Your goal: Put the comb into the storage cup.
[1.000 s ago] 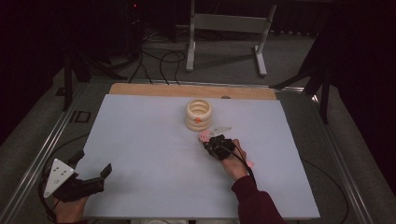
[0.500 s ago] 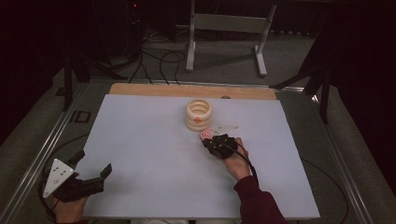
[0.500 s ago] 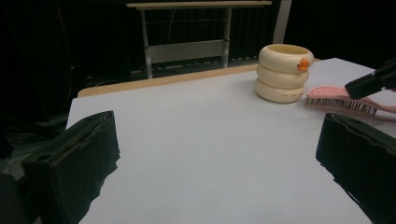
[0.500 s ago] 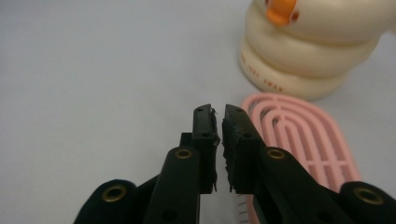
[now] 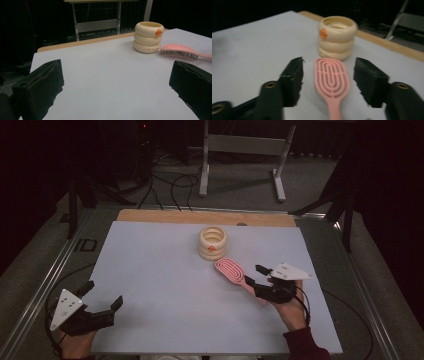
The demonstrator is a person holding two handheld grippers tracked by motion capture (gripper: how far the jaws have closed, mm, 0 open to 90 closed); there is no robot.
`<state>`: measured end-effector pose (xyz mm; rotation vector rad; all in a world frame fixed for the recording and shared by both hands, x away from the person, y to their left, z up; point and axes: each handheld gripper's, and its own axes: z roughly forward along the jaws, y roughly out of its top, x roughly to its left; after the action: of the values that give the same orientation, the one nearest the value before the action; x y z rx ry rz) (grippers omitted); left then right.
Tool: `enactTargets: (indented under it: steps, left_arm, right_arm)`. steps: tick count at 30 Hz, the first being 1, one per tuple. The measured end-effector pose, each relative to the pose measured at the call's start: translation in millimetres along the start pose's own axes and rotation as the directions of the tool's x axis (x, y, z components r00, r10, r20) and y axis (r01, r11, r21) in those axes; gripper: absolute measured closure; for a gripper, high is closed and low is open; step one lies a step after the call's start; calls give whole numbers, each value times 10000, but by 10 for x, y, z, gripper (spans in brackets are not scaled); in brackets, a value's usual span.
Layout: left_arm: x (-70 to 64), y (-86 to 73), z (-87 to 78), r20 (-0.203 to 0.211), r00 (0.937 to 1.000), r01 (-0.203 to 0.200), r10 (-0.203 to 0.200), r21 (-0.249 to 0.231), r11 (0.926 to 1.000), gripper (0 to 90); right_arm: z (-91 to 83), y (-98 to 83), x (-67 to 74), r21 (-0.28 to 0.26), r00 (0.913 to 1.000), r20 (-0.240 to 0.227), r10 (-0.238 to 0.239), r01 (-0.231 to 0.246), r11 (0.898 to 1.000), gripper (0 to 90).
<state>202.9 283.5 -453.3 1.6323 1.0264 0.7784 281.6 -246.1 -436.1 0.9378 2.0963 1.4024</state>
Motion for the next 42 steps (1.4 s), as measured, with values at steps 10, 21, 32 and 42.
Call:
enactTargets:
  steps: [10, 21, 32, 42]
  left_arm:
    - [-3, -10, 57, 155, 9998, 101, -102, 85, 9999, 0]
    - [-26, -45, 180, 354, 9993, 129, -139, 281, 9995, 0]
    - [-21, -87, 175, 270, 9994, 212, -221, 309, 9993, 0]
    - [-25, -118, 173, 153, 9995, 252, -259, 429, 9988, 0]
  right_arm:
    - [-468, -251, -50, -716, 9950, 951, 294, -226, 9972, 95]
    - [-567, -392, -172, -903, 9891, 1222, 819, -711, 9934, 94]
    - [-566, -389, -225, -602, 9855, 1197, 1206, -1140, 9917, 95]
    - [-472, -232, -180, 431, 9888, 1087, 1025, -1077, 9932, 95]
